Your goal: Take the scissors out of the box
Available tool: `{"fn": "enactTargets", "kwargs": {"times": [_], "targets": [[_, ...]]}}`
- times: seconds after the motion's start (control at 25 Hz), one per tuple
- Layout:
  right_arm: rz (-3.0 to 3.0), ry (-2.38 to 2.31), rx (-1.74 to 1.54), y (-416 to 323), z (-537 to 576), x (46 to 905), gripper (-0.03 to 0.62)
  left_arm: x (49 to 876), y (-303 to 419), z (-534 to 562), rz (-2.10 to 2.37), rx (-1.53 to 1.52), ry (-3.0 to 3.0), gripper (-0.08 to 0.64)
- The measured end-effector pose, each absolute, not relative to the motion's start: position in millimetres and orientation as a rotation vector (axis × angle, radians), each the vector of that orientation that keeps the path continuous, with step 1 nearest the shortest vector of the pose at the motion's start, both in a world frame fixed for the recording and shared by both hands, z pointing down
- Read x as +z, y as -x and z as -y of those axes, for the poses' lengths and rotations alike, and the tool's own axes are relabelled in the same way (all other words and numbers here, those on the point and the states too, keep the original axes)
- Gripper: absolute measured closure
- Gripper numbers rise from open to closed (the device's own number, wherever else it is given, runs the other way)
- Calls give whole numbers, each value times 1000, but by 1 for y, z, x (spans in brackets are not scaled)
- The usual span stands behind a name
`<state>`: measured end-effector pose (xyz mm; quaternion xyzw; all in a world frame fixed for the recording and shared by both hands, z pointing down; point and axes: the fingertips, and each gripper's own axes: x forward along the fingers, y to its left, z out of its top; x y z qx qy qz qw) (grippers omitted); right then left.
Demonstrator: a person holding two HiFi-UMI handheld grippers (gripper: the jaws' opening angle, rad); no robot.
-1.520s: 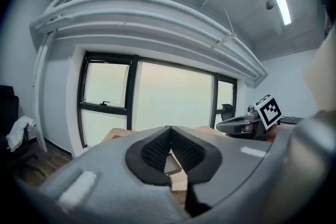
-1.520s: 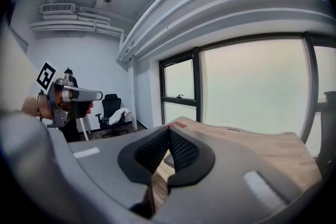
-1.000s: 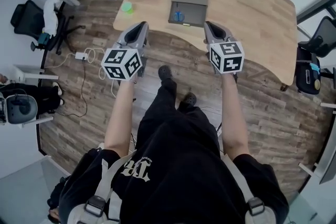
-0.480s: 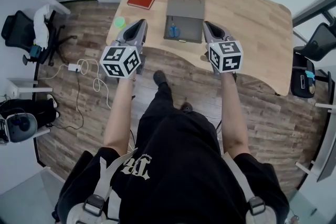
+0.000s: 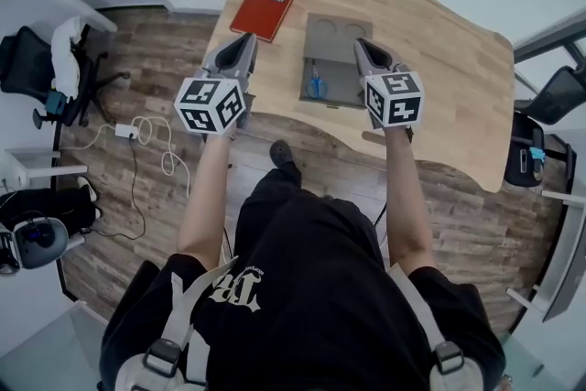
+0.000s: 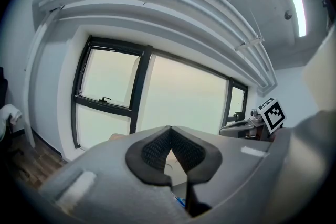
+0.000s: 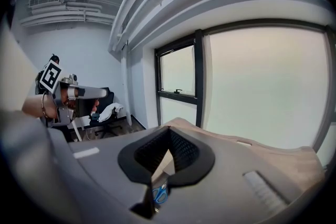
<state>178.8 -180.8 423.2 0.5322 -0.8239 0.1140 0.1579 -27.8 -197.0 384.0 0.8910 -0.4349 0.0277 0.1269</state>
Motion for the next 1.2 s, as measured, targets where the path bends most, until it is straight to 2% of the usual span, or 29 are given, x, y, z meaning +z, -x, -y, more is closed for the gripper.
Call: {"fn": "enactTargets", "kwargs": {"times": [0.48,1.2], "targets": [[2321,-1534,368,-127,247,448,588,405,81,268,1244,86,-2588,560],[2290,-1561,508,-161,275,495,588,426,52,305,1203,97,-2615,560]]}}
